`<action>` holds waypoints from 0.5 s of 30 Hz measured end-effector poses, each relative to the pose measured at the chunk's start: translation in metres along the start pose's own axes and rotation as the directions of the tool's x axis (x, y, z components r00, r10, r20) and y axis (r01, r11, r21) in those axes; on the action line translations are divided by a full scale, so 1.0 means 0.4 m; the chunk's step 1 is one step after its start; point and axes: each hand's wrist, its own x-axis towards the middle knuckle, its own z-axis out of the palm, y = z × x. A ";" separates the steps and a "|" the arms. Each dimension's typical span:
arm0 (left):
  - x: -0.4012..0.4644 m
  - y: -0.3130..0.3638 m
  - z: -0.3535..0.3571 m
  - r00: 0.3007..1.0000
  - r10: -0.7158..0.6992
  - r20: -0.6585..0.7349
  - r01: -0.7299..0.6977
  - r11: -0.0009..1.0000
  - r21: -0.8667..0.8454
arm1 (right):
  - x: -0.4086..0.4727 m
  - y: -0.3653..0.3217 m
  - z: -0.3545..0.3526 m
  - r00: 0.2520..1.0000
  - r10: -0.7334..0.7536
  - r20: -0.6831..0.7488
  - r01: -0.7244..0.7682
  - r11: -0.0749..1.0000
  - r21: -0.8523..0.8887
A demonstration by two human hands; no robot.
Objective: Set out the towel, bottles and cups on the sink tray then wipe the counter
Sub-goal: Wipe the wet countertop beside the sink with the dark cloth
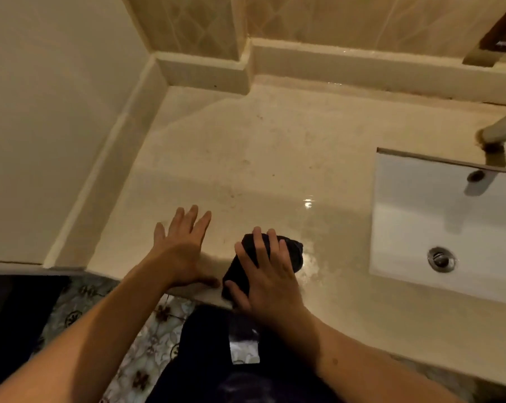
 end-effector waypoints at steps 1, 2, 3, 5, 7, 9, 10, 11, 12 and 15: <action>0.028 -0.004 -0.011 1.000 0.010 0.006 -0.010 1.000 0.002 | -0.004 0.015 -0.005 0.999 0.049 -0.009 -0.049 0.999 -0.012; 0.056 -0.008 -0.022 1.000 0.019 0.019 -0.019 1.000 0.016 | -0.007 0.030 -0.011 0.994 0.106 -0.012 -0.106 0.994 -0.030; 0.084 -0.011 -0.033 0.999 0.027 0.038 -0.028 0.999 0.037 | -0.014 0.044 -0.015 0.986 0.166 -0.009 -0.166 0.985 -0.045; 0.136 -0.021 -0.048 0.997 0.048 0.065 -0.052 0.996 0.072 | -0.039 0.066 -0.015 0.960 0.278 -0.019 -0.278 0.958 -0.063; 0.173 -0.037 -0.049 0.995 0.097 0.022 -0.098 0.993 0.072 | -0.070 0.073 -0.008 0.925 0.378 -0.043 -0.380 0.922 -0.077; 0.193 -0.059 -0.041 0.984 0.169 -0.047 -0.168 0.985 0.026 | -0.088 0.065 0.003 0.899 0.434 -0.060 -0.438 0.895 -0.083; 0.200 -0.069 -0.037 0.978 0.200 -0.063 -0.201 0.980 -0.008 | -0.088 0.058 0.008 0.891 0.449 -0.067 -0.453 0.888 -0.078; 0.206 -0.079 -0.035 0.972 0.225 -0.068 -0.227 0.973 -0.028 | -0.084 0.050 0.011 0.883 0.462 -0.077 -0.467 0.881 -0.071; 0.212 -0.090 -0.032 0.966 0.250 -0.069 -0.252 0.968 -0.022 | -0.076 0.042 0.015 0.875 0.477 -0.086 -0.482 0.873 -0.066; 0.234 -0.124 -0.025 0.943 0.330 -0.032 -0.330 0.944 0.015 | -0.046 0.014 0.022 0.871 0.482 -0.094 -0.489 0.870 -0.069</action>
